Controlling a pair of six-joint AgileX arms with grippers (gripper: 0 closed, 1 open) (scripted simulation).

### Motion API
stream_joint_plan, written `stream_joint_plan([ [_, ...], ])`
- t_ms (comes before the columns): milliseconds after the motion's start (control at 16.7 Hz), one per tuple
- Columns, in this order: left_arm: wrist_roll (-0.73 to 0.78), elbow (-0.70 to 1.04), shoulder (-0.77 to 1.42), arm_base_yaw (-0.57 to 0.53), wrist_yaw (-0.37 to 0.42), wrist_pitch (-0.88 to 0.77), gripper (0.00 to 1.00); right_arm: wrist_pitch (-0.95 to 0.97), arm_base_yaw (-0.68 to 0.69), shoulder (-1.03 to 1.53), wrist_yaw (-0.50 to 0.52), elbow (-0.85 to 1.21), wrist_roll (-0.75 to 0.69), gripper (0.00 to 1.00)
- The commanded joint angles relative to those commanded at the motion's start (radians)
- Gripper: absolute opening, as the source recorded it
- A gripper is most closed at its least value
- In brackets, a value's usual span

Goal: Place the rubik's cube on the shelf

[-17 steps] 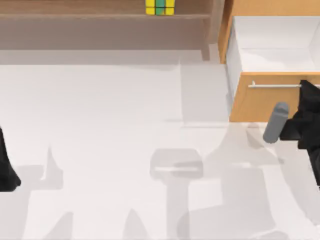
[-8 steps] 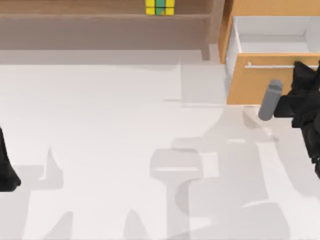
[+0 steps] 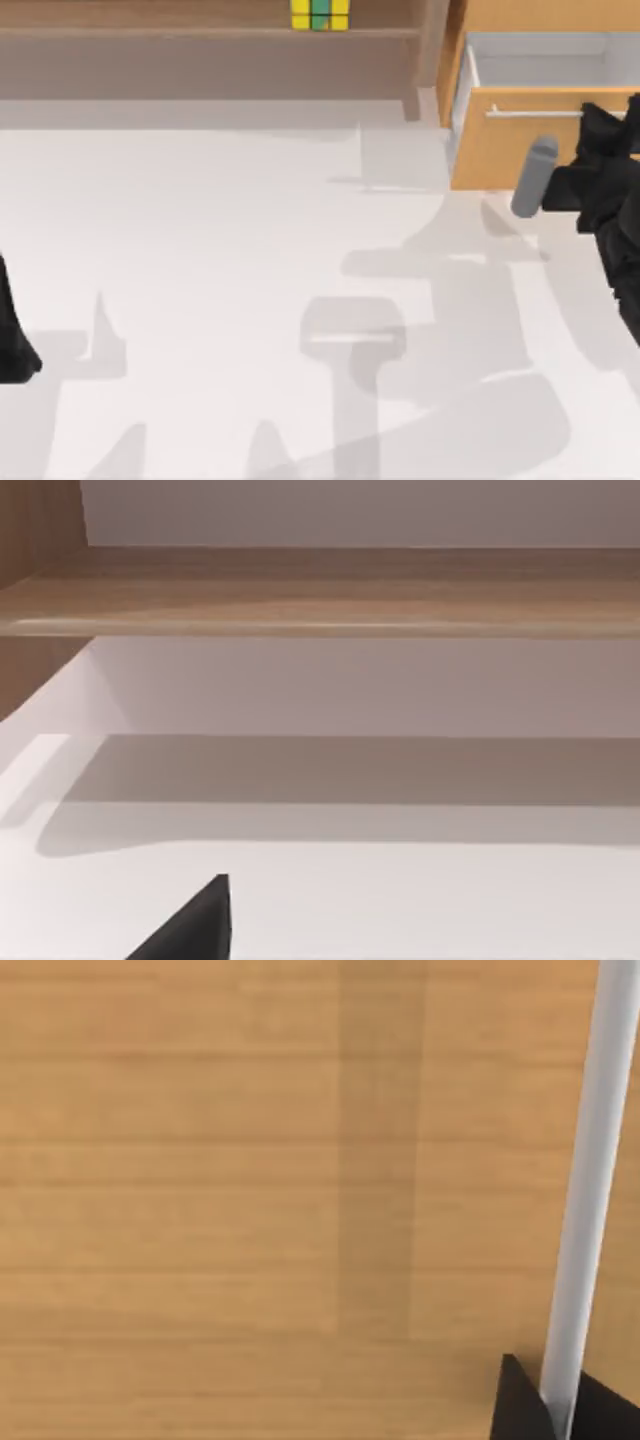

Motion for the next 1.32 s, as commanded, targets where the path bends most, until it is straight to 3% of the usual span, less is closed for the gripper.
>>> stream_joint_plan([
  [300,0.0,0.0,0.0,0.0,0.0,0.0,1.0,-0.084,-0.023,0.056,-0.025,0.135,0.001,0.0],
  [780,0.0,0.0,0.0,0.0,0.0,0.0,1.0,-0.106,-0.028,0.07,-0.029,0.177,0.003,0.0],
  [1320,0.0,0.0,0.0,0.0,0.0,0.0,1.0,-0.248,-0.057,0.182,-0.058,0.422,0.002,0.0],
])
